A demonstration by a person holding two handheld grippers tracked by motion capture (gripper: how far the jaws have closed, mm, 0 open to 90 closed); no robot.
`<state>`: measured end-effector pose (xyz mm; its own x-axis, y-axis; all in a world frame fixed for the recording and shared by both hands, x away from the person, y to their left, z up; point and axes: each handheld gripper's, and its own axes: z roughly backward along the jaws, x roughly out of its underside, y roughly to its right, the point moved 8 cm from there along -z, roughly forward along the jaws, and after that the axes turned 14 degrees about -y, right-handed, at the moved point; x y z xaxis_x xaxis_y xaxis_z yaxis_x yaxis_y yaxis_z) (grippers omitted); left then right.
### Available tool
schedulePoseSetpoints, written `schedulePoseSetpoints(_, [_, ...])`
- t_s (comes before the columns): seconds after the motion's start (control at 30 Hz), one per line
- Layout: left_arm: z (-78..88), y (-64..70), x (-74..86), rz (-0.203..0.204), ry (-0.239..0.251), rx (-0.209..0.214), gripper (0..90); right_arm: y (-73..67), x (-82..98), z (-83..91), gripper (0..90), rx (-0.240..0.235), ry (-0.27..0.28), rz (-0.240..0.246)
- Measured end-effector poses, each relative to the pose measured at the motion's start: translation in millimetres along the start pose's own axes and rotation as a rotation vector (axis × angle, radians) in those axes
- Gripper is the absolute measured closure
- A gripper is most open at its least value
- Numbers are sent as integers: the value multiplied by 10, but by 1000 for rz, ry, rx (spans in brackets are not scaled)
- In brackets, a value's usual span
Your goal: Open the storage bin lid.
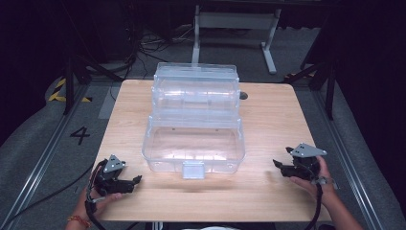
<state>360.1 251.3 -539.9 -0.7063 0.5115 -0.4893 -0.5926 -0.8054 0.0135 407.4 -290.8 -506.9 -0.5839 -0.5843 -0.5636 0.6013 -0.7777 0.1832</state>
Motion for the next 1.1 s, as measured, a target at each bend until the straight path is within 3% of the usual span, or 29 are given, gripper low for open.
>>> schedulePoseSetpoints(0.03, [-4, -6, -8, -8, 0, -2, 150, 6, 92, -15, 275, -12, -6, -17])
schedulePoseSetpoints(0.4, [-14, -3, -27, -6, -12, 11, 144, 37, 390, -48, 258, -43, -17, -73])
schedulePoseSetpoints(0.43, [-16, -5, -31, -10, -10, 11, 143, 47, 453, -35, 257, -64, -11, -106])
schedulePoseSetpoints(0.63, [-16, -14, -33, -18, -12, 7, 142, 91, 541, -42, 231, -91, -19, -183])
schedulePoseSetpoints(1.1, [-17, -3, -29, -11, -10, 11, 143, 91, 535, -55, 206, -108, -25, -186])
